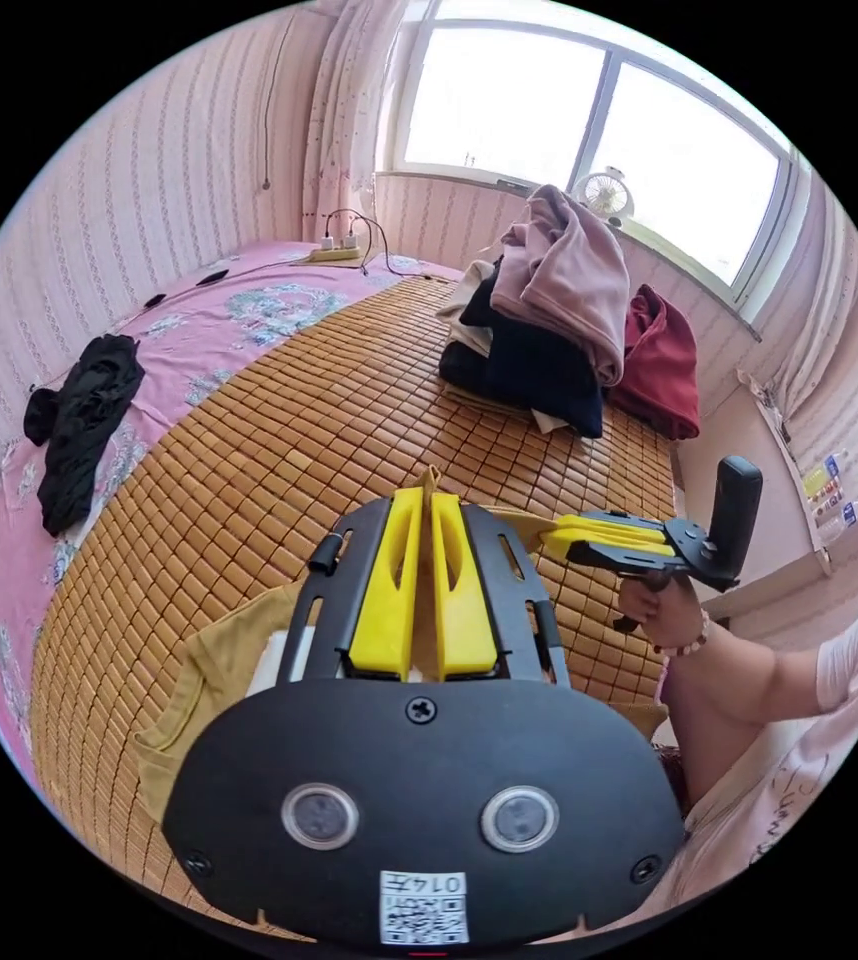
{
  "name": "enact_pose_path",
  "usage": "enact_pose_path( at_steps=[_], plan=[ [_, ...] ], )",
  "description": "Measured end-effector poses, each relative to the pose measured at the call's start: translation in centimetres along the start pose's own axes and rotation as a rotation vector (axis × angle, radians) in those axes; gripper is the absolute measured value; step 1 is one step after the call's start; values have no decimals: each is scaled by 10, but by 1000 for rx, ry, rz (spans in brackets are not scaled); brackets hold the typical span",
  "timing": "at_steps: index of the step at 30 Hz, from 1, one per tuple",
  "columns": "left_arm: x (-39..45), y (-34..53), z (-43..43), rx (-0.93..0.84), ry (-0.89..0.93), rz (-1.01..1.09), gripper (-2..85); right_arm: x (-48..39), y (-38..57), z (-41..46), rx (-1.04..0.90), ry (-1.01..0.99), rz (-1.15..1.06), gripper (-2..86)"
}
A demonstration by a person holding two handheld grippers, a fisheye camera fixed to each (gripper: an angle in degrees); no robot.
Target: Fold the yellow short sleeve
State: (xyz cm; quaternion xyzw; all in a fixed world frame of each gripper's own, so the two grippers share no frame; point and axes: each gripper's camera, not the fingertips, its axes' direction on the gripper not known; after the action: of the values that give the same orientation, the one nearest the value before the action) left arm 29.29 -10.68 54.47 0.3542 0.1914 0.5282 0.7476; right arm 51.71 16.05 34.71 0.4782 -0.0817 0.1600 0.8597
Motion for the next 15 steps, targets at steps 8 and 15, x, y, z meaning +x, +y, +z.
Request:
enact_pose_path(
  at_steps=[8, 15],
  plan=[
    [-42, 195, -128, 120, -191, -315, 10, -116, 11, 48, -326, -303, -358, 24],
    [-74, 303, -149, 50, -138, -537, 41, -128, 26, 89, -542, -235, -286, 59]
  ],
)
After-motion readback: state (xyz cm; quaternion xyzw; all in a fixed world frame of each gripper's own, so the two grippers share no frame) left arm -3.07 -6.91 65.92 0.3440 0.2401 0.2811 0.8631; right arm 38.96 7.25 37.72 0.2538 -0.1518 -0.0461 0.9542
